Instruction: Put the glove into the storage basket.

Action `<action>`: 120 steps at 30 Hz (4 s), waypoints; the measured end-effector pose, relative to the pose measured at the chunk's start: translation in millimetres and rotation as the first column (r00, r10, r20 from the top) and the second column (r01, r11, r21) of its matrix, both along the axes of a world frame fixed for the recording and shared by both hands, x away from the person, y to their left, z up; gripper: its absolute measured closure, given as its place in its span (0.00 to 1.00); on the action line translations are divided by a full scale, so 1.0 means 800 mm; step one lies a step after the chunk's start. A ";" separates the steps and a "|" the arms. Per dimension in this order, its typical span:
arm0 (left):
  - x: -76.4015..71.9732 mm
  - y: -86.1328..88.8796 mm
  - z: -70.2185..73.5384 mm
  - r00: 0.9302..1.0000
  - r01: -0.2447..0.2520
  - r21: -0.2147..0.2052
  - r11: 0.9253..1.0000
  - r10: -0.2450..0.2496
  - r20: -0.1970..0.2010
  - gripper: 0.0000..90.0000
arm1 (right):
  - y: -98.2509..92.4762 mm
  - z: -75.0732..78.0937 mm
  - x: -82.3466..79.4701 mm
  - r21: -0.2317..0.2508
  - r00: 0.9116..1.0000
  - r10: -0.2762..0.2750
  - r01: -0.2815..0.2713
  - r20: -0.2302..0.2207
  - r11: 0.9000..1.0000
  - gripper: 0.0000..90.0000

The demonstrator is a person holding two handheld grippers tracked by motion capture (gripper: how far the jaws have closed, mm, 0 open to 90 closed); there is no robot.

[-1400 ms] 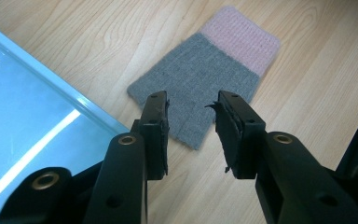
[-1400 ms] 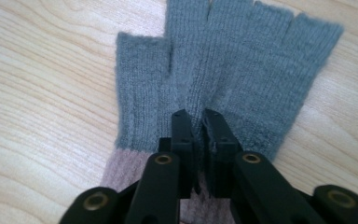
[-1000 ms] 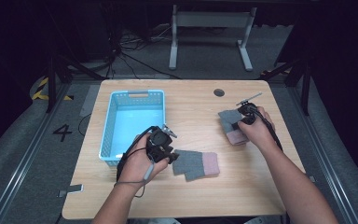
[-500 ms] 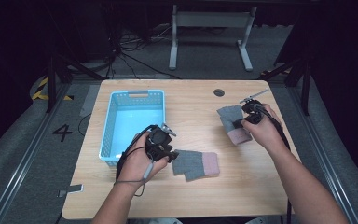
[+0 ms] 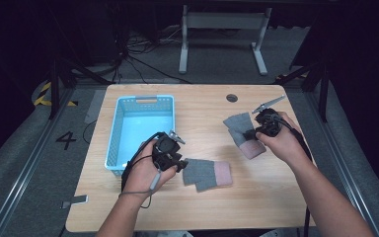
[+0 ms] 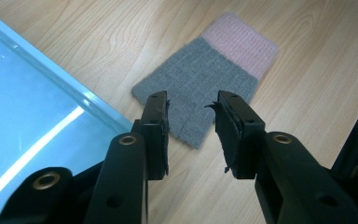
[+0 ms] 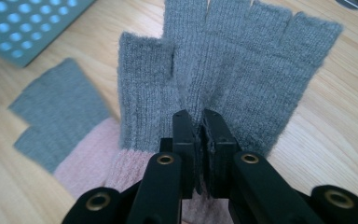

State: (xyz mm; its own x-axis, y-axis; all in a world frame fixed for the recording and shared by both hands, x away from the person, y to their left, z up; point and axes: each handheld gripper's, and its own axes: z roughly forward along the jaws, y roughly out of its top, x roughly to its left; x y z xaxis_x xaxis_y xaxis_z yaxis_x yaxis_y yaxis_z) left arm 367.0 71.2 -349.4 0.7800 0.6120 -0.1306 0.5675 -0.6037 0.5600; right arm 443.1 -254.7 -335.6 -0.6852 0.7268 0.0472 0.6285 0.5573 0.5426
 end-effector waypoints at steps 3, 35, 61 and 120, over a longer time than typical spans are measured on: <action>-0.001 0.001 0.000 1.000 -0.003 0.001 1.000 0.003 0.000 0.73 | 0.010 0.002 -0.007 -0.002 0.998 0.058 -0.058 -0.001 0.998 0.95; -0.013 0.021 -0.003 0.999 -0.022 -0.042 0.999 0.021 -0.028 0.75 | 0.099 -0.032 -0.043 -0.096 0.886 0.458 -0.463 -0.067 0.881 0.94; -0.016 -0.018 -0.031 0.992 0.058 0.026 0.998 -0.055 -0.116 0.77 | 0.128 -0.093 -0.049 -0.136 0.864 0.485 -0.502 -0.136 0.854 0.91; 0.001 -0.056 -0.101 0.970 0.150 0.096 0.984 -0.128 -0.208 0.76 | 0.021 -0.099 -0.072 -0.088 0.926 0.359 -0.370 -0.121 0.925 0.74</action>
State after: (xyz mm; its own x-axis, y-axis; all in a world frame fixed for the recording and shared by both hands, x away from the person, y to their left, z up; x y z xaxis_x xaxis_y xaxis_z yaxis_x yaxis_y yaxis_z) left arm 368.0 26.2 -430.4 0.8231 0.5189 -0.2307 0.5675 -0.7362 0.3687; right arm 385.5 -237.6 -414.9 -0.8994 0.4322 0.0656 0.4190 0.8095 0.4114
